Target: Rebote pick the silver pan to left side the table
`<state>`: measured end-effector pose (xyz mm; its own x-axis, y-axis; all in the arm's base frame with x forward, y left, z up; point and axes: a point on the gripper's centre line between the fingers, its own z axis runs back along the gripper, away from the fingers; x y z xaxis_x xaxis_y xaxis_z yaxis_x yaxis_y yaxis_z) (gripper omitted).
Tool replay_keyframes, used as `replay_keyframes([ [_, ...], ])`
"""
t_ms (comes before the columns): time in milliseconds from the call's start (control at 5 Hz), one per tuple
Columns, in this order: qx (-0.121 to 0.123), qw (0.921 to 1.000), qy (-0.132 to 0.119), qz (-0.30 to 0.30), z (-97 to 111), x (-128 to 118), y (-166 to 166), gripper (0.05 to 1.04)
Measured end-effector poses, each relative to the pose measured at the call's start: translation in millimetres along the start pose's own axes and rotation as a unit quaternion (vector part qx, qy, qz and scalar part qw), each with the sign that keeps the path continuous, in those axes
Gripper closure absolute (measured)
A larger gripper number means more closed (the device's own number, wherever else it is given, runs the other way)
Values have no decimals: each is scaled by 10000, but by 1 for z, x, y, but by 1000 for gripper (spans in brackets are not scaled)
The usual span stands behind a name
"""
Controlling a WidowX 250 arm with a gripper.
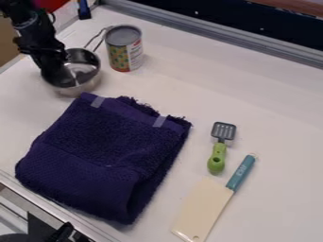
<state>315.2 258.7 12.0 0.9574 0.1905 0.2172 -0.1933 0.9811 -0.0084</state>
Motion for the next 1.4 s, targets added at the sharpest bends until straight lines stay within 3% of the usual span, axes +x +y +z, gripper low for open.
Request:
replay_keyframes([
  [400, 386, 9937, 384, 976, -4, 4, 8, 1001],
  [600, 762, 9870, 619, 1272, -4, 11, 4, 849],
  [800, 764, 9923, 407, 883, -7, 12, -6, 600],
  [1000, 634, 9958, 150, 649, 15, 14, -17, 305],
  [1200, 586, 9958, 172, 686, 43, 16, -20, 91],
  [1400, 501, 9957, -189, 763, 76, 29, -28, 84],
])
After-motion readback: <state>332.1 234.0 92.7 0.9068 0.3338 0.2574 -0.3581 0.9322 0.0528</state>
